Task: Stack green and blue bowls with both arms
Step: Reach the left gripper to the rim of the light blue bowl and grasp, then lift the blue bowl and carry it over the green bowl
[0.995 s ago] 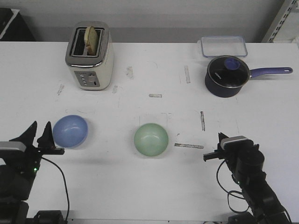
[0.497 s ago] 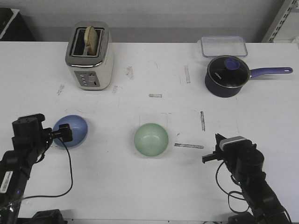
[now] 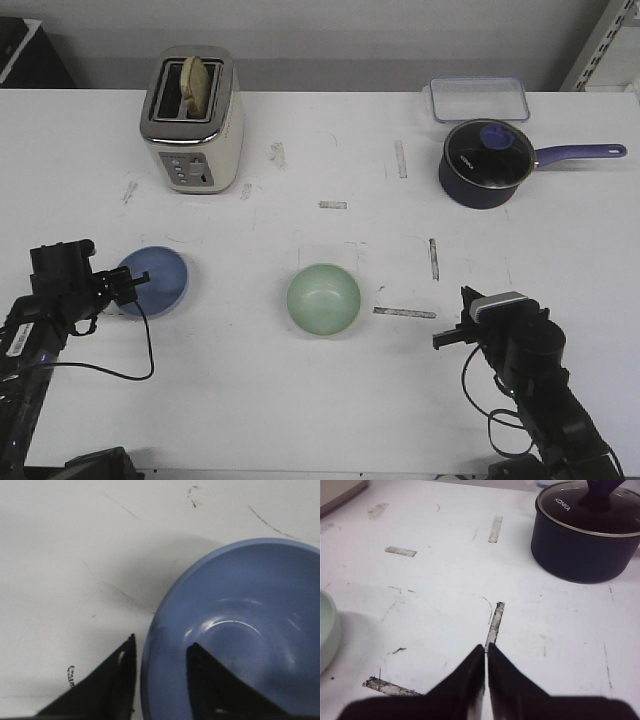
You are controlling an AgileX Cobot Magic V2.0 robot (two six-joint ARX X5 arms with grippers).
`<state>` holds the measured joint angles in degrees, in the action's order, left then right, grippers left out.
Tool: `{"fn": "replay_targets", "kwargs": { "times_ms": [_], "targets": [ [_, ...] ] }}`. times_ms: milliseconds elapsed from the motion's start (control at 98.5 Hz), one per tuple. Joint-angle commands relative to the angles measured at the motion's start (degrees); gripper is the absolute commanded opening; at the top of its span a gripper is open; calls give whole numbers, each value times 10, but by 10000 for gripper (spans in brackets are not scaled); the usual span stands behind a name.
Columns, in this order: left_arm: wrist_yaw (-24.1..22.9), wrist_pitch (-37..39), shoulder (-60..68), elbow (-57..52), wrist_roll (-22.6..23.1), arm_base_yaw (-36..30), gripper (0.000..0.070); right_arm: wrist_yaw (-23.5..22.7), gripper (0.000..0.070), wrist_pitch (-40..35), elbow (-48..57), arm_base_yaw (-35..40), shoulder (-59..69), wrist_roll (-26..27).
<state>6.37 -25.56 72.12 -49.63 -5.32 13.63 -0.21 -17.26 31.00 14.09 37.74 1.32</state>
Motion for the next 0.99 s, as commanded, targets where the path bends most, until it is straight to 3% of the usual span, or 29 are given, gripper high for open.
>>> {"fn": "replay_targets", "kwargs": {
  "times_ms": [0,447,528,650,741,985],
  "targets": [
    [3,3,6,-5,-2,3,0,-1,0,5,5,1,1,-3],
    [9,14,5,-53,-9,2,0,0,0,5,5,1,2,-3],
    [42,12,2,-90,-38,2,0,0,0,5,5,1,2,-3],
    [133,12,-2,-154,-105,-12,0,0,0,6,5,1,2,-3],
    [173,6,-3,-200,-114,-48,0,0,0,6,5,1,2,-3],
    [170,-6,-2,-243,-114,-222,1,0,0,6,5,1,2,-3]
  ]
}}
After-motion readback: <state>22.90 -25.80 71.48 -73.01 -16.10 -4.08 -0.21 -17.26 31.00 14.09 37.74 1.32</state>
